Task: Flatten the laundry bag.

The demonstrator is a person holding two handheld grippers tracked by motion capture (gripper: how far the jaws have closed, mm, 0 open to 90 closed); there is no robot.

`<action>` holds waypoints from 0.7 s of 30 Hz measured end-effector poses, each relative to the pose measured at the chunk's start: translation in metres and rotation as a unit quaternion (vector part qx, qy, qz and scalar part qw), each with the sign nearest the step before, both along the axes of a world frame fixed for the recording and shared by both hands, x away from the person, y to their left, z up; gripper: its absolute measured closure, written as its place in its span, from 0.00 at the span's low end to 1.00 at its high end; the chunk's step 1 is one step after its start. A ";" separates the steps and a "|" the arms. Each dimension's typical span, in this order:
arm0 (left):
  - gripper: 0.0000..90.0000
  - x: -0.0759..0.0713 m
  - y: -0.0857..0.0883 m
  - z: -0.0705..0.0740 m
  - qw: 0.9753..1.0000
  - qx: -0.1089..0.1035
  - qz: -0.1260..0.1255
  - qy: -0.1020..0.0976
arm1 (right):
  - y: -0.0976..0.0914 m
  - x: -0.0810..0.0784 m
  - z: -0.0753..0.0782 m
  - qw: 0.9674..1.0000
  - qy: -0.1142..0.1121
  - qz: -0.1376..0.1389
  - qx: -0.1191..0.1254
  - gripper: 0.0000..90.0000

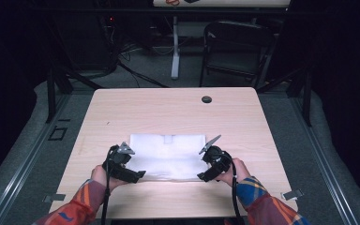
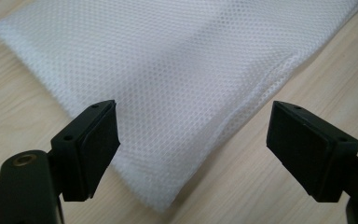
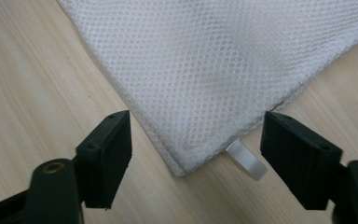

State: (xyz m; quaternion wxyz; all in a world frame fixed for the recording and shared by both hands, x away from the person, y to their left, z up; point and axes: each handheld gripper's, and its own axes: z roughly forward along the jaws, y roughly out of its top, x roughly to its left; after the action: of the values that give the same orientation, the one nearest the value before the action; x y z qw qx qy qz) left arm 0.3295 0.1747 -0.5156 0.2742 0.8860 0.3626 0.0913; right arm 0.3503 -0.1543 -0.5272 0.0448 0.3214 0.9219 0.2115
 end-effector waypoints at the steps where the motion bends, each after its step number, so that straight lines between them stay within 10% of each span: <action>1: 0.19 0.002 -0.004 -0.002 1.000 0.006 -0.007 0.002 | -0.001 0.000 0.001 1.000 0.004 0.000 0.007 0.22; 21: 0.43 0.018 -0.050 -0.022 0.993 0.044 -0.107 0.023 | -0.003 0.001 0.002 1.000 0.005 -0.011 0.003 0.24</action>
State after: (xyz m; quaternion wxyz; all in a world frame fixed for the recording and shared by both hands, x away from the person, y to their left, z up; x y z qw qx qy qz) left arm 0.3477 0.1250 -0.5376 0.2352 0.9326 0.2676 0.0570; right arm 0.3512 -0.1577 -0.5255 0.0417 0.3329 0.9178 0.2123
